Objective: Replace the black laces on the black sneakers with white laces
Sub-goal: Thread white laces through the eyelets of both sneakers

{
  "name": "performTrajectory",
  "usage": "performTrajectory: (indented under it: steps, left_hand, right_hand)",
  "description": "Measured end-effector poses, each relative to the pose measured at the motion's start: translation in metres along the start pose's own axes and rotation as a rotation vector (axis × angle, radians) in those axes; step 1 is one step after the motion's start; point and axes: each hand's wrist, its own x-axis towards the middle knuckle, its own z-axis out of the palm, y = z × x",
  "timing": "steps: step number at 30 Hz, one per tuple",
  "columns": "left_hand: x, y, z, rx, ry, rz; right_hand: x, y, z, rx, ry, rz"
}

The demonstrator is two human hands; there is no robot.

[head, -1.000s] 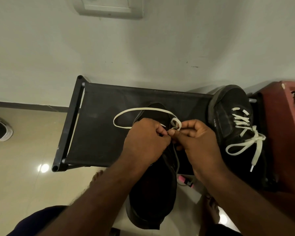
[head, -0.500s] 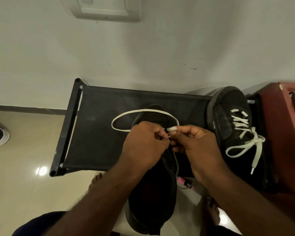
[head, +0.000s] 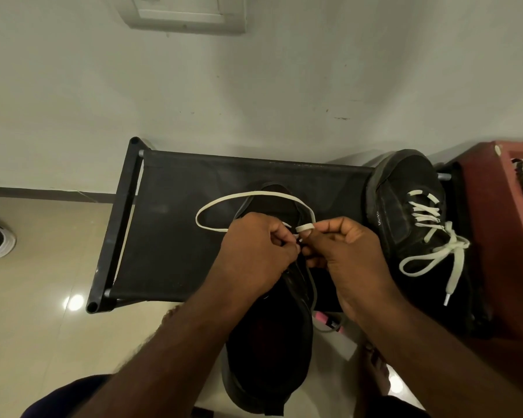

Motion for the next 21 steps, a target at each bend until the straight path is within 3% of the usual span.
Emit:
performTrajectory:
  steps: [13, 21]
  left_hand:
    - [0.000, -0.001, -0.001, -0.008, -0.006, 0.028]
    - [0.003, -0.004, -0.011, -0.047, -0.109, 0.001]
  right_hand:
    - [0.000, 0.000, 0.001, -0.039, -0.026, 0.014]
    - [0.002, 0.004, 0.001, 0.032, -0.017, 0.059]
